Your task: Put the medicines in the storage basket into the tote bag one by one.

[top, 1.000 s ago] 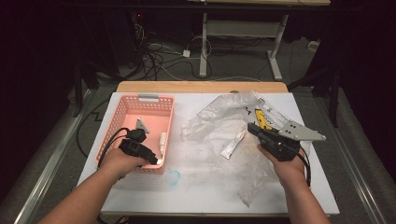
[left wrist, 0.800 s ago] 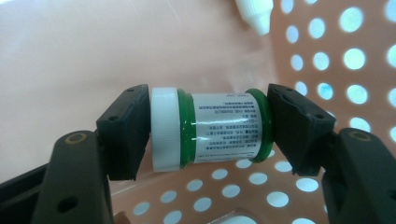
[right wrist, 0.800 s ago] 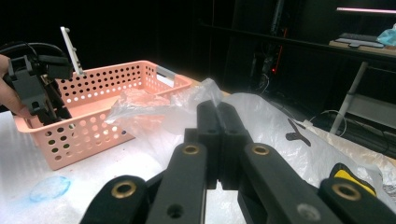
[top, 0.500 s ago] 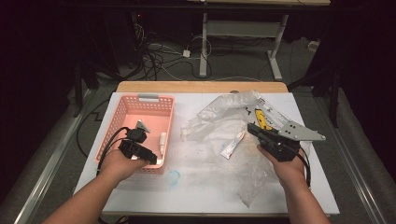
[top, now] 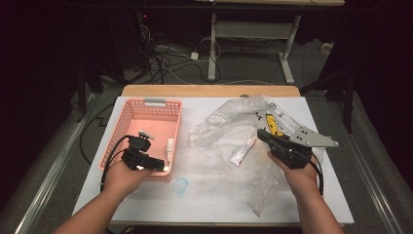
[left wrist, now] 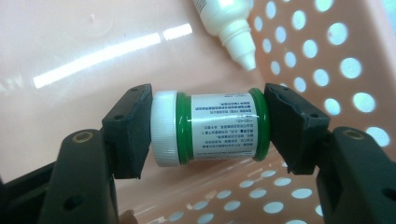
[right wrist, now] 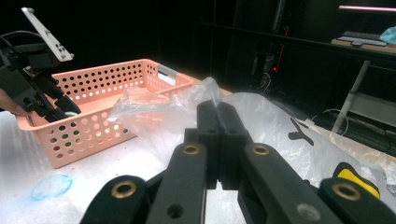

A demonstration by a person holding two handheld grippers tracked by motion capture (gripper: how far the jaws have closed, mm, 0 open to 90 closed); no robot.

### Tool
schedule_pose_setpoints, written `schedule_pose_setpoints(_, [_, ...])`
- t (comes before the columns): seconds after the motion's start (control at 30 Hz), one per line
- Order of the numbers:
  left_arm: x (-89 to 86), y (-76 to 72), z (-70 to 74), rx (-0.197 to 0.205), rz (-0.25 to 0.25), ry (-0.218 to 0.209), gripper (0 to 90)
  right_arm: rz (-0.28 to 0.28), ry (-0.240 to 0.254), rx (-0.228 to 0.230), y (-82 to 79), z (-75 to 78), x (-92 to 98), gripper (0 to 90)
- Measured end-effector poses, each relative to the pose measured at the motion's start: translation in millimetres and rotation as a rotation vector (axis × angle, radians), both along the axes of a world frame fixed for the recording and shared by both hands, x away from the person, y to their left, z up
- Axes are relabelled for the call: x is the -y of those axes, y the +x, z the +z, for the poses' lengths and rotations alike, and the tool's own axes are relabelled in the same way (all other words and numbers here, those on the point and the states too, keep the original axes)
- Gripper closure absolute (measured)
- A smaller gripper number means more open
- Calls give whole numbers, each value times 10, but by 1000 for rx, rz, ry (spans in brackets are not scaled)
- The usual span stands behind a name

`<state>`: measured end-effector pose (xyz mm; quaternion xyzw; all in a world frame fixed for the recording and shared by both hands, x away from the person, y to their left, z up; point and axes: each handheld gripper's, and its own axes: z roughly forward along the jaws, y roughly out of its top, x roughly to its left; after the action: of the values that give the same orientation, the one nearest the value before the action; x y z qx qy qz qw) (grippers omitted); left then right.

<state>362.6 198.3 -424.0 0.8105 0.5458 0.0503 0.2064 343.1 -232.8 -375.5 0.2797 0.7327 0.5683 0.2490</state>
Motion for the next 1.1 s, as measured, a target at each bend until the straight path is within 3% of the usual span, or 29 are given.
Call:
schedule_pose_setpoints(0.27, [1,-91,6,103,-16,-2,350,-1,1,-3,-1,-4,2,900])
schedule_pose_setpoints(0.43, [-8,-139,24,151,-17,-29,350,-2,-5,-7,2,-15,1,900])
schedule_pose_setpoints(0.73, [-64,-183,99,252,-6,-97,350,0,-6,-5,4,-20,-5,900])
schedule_pose_setpoints(0.9, [-79,-209,86,289,5,-164,350,-1,-6,-5,4,-22,-4,900])
schedule_pose_setpoints(1.1, [-38,-261,83,380,5,-185,350,-3,-5,-8,5,-26,-5,900])
